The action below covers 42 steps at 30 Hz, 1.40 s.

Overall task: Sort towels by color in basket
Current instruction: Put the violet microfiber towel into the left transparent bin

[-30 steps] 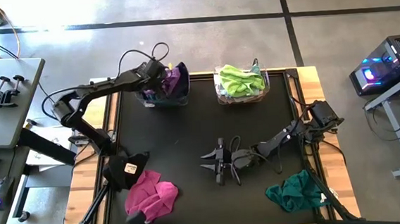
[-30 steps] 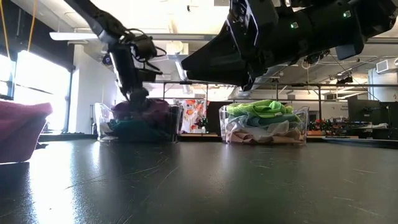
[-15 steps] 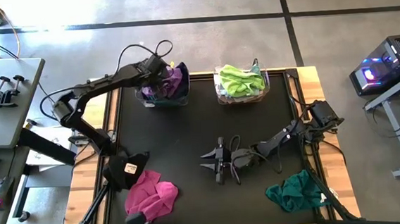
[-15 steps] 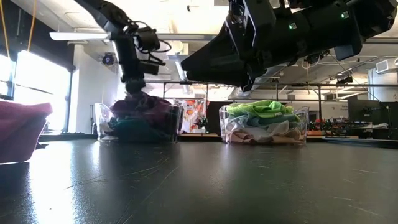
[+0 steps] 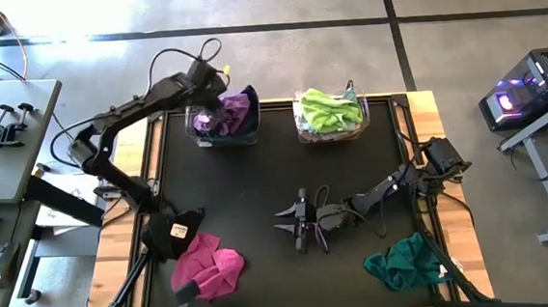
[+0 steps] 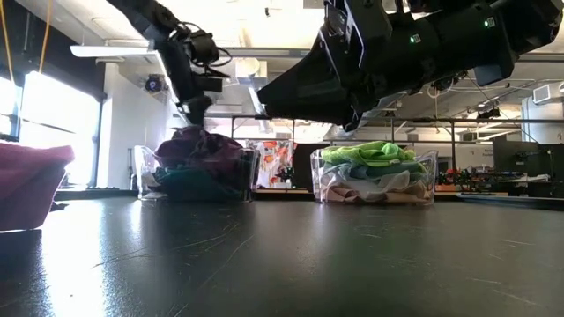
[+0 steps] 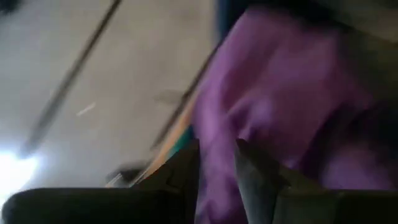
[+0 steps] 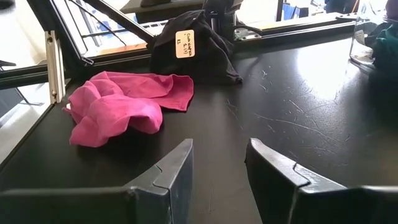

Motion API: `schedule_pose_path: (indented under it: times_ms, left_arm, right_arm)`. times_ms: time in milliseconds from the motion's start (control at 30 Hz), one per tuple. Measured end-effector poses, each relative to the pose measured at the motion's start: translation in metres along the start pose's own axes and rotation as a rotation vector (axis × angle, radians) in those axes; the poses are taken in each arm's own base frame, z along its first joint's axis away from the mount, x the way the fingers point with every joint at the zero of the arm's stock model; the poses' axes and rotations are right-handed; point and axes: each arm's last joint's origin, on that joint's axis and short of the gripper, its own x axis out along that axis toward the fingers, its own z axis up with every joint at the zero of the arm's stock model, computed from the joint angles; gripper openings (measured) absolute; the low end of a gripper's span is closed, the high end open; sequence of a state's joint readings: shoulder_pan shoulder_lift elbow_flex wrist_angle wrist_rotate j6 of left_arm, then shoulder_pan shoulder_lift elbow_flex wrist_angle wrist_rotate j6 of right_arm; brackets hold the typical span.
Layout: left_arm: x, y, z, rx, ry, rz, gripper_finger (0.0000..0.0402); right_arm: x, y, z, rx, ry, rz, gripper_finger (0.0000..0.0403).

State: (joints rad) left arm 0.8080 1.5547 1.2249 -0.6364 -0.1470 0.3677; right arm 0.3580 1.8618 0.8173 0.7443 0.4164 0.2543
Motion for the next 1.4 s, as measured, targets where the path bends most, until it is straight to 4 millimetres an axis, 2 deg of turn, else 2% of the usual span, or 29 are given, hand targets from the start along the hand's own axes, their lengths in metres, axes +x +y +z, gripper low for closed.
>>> schedule_pose_path:
  times_ms: [67,167,367,500,633,767,967,1100,1233,1400]
  left_arm:
    - [0.011,-0.003,-0.004,-0.045,-0.088,-0.111,0.0078]
    - [0.032,-0.011,-0.013,-0.067,-0.168,-0.176,0.0069]
    - [0.074,-0.029,-0.043,-0.091,-0.122,-0.200,0.0054]
    - [0.089,-0.035,-0.053,-0.073,-0.074,-0.207,0.0051]
    - [0.084,-0.033,-0.052,-0.118,-0.084,-0.197,0.0051]
    - [0.062,-0.025,-0.039,-0.168,-0.117,-0.192,0.0054]
    - [0.021,-0.011,-0.019,-0.194,-0.083,-0.197,0.0100]
    - [0.001,-0.001,-0.004,-0.229,-0.199,-0.157,0.0131]
    - [0.004,0.002,0.008,-0.243,-0.314,-0.129,0.0141]
    - [0.038,0.004,0.018,-0.328,-0.366,-0.109,0.0126]
  right_arm:
    - [0.000,0.000,0.000,0.000,0.000,0.000,0.0138]
    - [0.000,0.000,0.000,0.000,0.000,0.000,0.0138]
    - [0.000,-0.001,0.000,0.000,0.000,-0.002,0.0138]
    - [0.001,-0.002,0.000,0.001,0.000,-0.005,0.0138]
    - [0.001,-0.002,0.000,0.002,0.000,-0.007,0.0138]
    - [0.001,-0.002,0.000,0.002,0.000,-0.007,0.0138]
    - [0.001,-0.002,0.000,0.001,0.000,-0.007,0.0138]
    - [0.001,-0.003,0.001,0.002,-0.001,-0.009,0.0138]
    - [0.001,-0.004,0.001,0.007,0.000,-0.011,0.0138]
    - [0.001,-0.004,0.000,0.008,0.005,-0.012,0.0138]
